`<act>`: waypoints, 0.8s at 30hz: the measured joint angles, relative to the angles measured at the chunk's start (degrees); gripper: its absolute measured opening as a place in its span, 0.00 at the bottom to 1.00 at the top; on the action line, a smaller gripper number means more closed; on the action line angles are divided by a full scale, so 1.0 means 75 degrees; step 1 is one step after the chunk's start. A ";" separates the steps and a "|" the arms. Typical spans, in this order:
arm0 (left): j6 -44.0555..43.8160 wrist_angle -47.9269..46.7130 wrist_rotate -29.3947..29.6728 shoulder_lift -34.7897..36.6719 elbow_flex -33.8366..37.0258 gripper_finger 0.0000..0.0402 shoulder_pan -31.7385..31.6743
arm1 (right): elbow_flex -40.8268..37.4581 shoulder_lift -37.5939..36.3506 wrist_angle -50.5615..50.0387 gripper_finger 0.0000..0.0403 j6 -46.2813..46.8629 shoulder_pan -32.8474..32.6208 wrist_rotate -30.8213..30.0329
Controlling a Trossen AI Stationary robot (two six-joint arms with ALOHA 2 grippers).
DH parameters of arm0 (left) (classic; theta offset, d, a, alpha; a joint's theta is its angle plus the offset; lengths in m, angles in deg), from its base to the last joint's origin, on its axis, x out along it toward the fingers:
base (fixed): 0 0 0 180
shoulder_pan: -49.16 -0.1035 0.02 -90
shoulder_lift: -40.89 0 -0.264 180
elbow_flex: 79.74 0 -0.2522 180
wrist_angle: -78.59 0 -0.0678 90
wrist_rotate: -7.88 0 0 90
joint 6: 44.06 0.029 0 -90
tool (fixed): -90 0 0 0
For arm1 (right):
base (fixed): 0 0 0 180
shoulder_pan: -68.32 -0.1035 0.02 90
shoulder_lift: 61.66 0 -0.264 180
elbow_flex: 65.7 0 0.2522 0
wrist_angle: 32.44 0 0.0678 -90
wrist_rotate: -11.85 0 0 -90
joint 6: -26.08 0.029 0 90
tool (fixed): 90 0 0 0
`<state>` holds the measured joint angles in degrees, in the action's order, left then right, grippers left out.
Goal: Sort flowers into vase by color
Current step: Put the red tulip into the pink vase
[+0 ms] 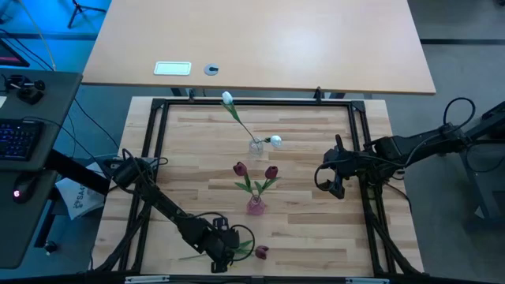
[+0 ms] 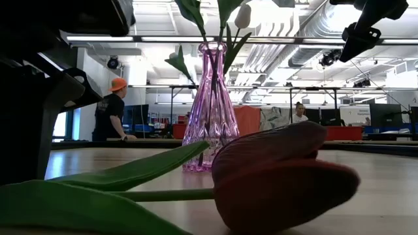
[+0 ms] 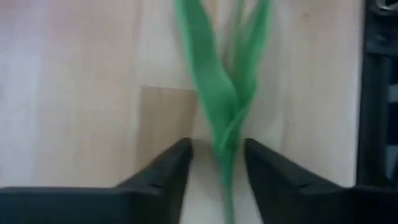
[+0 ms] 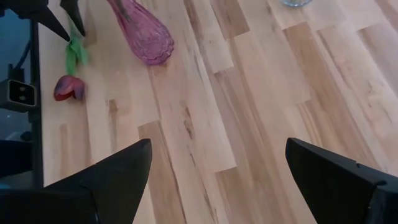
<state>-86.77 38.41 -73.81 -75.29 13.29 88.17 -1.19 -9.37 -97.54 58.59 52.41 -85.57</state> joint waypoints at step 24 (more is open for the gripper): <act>-0.4787 -0.2385 0.6143 0.4477 0.1517 0.00 0.0602 | 0.0003 0.0006 0.0033 0.90 0.0177 0.0023 -0.1825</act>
<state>-122.67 20.52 -27.74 -41.71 24.67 92.69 -1.17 -9.33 -97.29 59.92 52.59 -99.26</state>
